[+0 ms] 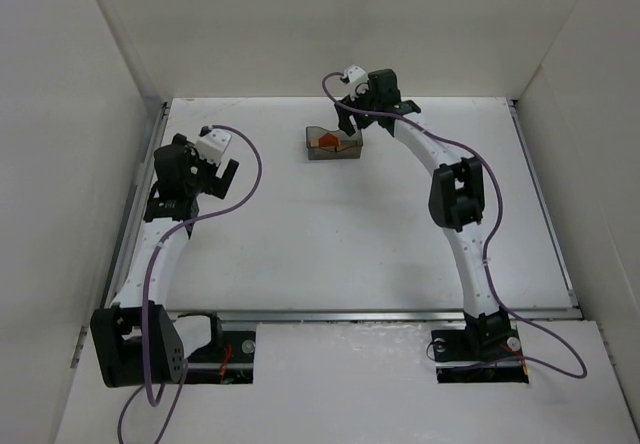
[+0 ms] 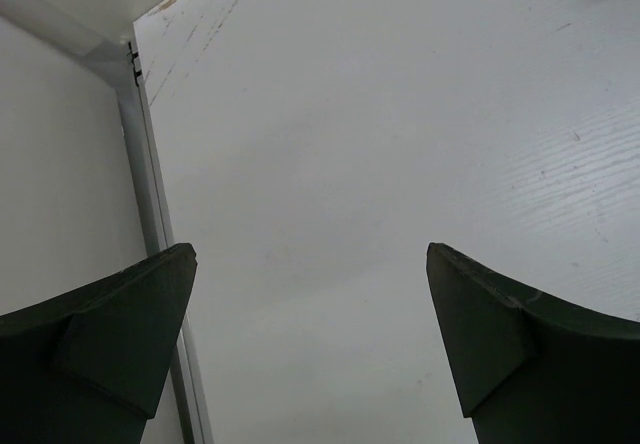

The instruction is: Build the wood block tower

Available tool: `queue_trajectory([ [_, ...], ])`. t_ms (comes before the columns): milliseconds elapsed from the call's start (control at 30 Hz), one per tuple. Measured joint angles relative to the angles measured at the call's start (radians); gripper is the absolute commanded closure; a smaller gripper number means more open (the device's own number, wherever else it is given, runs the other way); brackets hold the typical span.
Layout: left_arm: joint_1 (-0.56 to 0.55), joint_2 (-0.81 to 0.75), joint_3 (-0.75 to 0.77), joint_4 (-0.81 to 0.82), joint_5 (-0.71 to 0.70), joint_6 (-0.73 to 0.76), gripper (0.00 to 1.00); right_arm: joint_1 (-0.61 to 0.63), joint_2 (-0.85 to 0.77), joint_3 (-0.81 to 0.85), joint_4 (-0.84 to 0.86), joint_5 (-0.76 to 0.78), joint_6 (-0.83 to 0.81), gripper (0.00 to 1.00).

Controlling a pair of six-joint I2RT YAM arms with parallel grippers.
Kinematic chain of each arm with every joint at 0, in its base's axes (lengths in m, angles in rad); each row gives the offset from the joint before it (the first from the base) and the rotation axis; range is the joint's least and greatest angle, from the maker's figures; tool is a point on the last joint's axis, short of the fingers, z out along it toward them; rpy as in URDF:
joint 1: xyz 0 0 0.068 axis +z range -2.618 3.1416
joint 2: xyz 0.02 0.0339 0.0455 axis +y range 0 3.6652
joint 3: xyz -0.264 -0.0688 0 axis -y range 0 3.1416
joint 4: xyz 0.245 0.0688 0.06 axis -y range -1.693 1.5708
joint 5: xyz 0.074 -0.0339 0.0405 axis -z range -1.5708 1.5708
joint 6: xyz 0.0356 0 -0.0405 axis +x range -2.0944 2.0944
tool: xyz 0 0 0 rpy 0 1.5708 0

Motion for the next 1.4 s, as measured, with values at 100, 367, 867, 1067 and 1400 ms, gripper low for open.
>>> queue_trajectory([
  [100,-0.002,0.011,0.007,-0.003,0.002,0.011,0.00,0.013,0.000,0.007,-0.001,0.017,0.005,0.24],
  [367,-0.001,0.025,0.013,-0.018,0.002,0.018,0.00,0.040,-0.018,-0.084,-0.003,0.164,0.123,0.38],
  [867,-0.001,-0.010,0.009,-0.029,0.002,0.010,0.00,0.047,-0.069,-0.173,-0.029,0.265,0.239,0.93],
  [1067,-0.001,-0.034,-0.002,-0.032,0.002,0.010,0.00,0.060,-0.130,-0.269,-0.026,0.266,0.212,1.00],
  [1400,-0.001,-0.100,-0.039,-0.046,0.003,0.010,0.03,0.115,-0.325,-0.530,0.016,0.561,0.240,1.00],
])
